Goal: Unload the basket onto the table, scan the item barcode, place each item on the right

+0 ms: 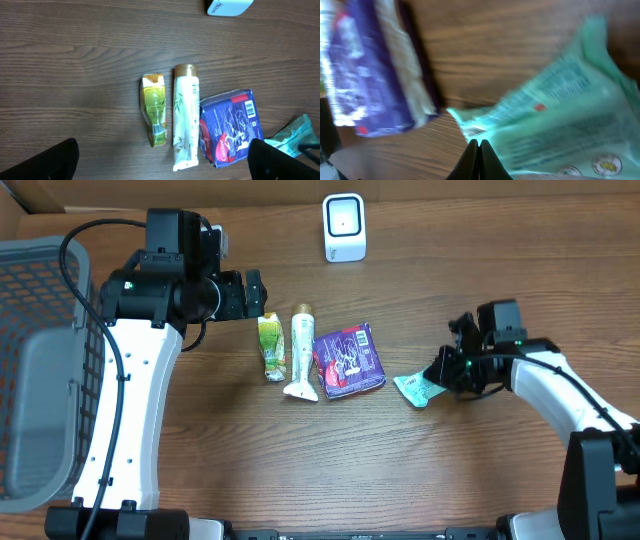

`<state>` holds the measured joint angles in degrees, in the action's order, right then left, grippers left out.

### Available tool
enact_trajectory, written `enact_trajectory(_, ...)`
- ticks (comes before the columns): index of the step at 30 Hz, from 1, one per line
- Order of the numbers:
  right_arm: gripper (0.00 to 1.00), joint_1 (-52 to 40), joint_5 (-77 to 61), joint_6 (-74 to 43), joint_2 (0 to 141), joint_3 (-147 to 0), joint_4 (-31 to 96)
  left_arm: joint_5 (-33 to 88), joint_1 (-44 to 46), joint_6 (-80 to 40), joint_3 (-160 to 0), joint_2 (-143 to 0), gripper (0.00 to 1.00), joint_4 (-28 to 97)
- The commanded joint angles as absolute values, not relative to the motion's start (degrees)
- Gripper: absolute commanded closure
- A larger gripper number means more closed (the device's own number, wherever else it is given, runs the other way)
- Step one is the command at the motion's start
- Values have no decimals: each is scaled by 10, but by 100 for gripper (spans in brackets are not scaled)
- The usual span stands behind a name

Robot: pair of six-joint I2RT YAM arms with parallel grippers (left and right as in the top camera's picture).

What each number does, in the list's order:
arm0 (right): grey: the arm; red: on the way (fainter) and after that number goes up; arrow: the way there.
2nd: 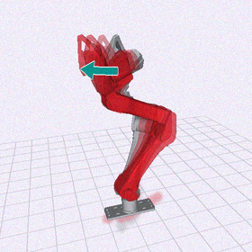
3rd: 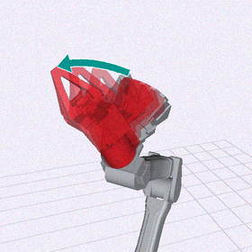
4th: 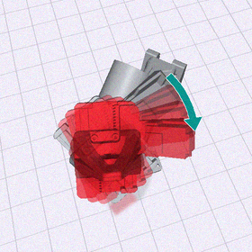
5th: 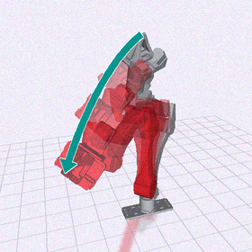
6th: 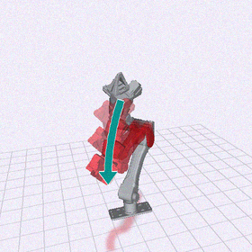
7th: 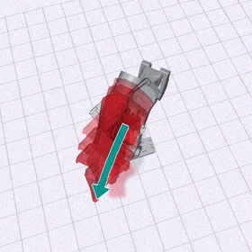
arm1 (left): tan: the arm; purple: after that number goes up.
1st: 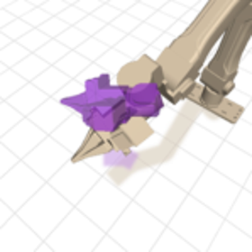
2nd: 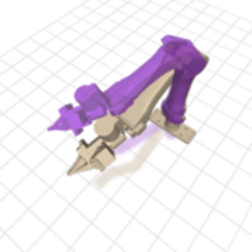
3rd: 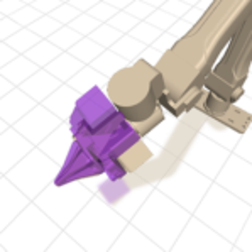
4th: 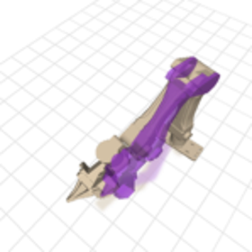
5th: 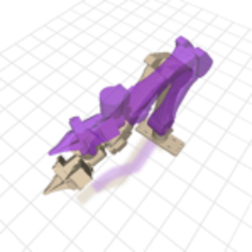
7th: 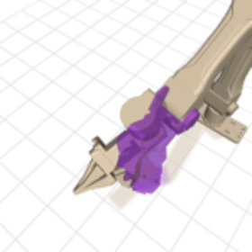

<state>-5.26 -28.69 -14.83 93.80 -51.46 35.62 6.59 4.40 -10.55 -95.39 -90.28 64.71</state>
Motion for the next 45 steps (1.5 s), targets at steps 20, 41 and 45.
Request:
enact_trajectory(20, 66, -50, -151, -206, 945, -427, 286, 59, 46, -103, -957, -908, 0, 645)
enact_trajectory(41, 21, -50, -73, -77, 947, -642, 465, 59, 46, -103, -957, -907, 1, 645)
enact_trajectory(45, 17, -36, -88, 2, 974, -640, 457, 59, 46, -103, -957, -908, 0, 645)
